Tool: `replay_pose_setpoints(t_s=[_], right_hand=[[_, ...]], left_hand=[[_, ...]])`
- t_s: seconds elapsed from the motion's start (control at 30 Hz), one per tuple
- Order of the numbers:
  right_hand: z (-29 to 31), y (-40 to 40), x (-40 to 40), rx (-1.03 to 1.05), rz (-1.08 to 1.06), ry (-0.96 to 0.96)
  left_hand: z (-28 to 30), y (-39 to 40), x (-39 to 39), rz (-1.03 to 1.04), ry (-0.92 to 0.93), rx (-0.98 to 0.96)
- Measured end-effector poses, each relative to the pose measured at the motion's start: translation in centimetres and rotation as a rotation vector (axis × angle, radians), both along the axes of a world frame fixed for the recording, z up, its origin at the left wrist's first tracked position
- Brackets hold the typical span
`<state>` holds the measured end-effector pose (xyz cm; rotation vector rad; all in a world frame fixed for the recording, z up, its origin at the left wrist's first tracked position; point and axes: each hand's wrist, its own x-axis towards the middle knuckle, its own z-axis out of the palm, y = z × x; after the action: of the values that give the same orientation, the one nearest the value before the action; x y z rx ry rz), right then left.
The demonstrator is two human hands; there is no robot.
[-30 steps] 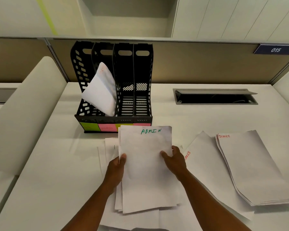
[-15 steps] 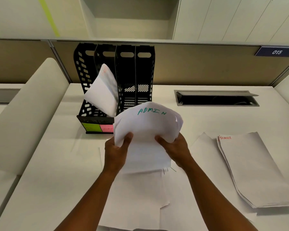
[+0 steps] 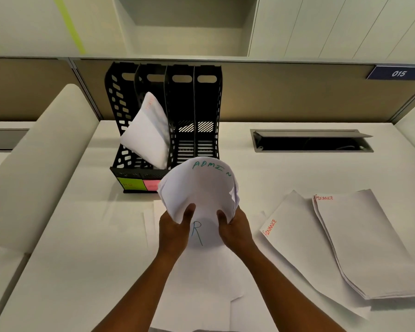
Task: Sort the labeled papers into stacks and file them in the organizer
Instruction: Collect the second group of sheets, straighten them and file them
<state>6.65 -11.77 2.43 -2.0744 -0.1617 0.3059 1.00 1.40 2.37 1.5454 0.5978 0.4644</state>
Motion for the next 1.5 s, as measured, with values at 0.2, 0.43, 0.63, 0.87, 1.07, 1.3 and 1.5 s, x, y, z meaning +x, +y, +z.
replay_pose_setpoints(t_s=[0.2,0.43,0.63,0.87,1.07,1.3,1.5], right_hand=[[-1.0,0.0,-0.1,-0.017,-0.005,-0.009],[-1.9,-0.2,-0.5,-0.049,0.048,0.031],[-1.4,-0.5,-1.0,-0.056,0.08,0.024],[3.8,-2.8,1.6,0.009,-0.066,-0.095],[7.6,-7.7,4.4,-0.153,-0.034,0.068],[9.6,-11.0,5.0,-0.007,-0.015,0.287],[9.9,-11.1,5.3,-0.13,0.157,0.426]], left_hand=[[-0.8,0.0,0.3,0.018,0.023,0.018],[-2.0,0.4,-0.1,0.022,0.076,0.011],[-2.5,0.7,-0.3,-0.004,0.131,0.043],[-0.3,1.0,1.3,-0.145,0.217,0.243],[1.1,0.4,3.0,-0.41,0.413,0.076],[-0.2,0.8,2.5,-0.572,0.384,-0.175],[-1.6,2.1,2.0,-0.501,0.395,-0.15]])
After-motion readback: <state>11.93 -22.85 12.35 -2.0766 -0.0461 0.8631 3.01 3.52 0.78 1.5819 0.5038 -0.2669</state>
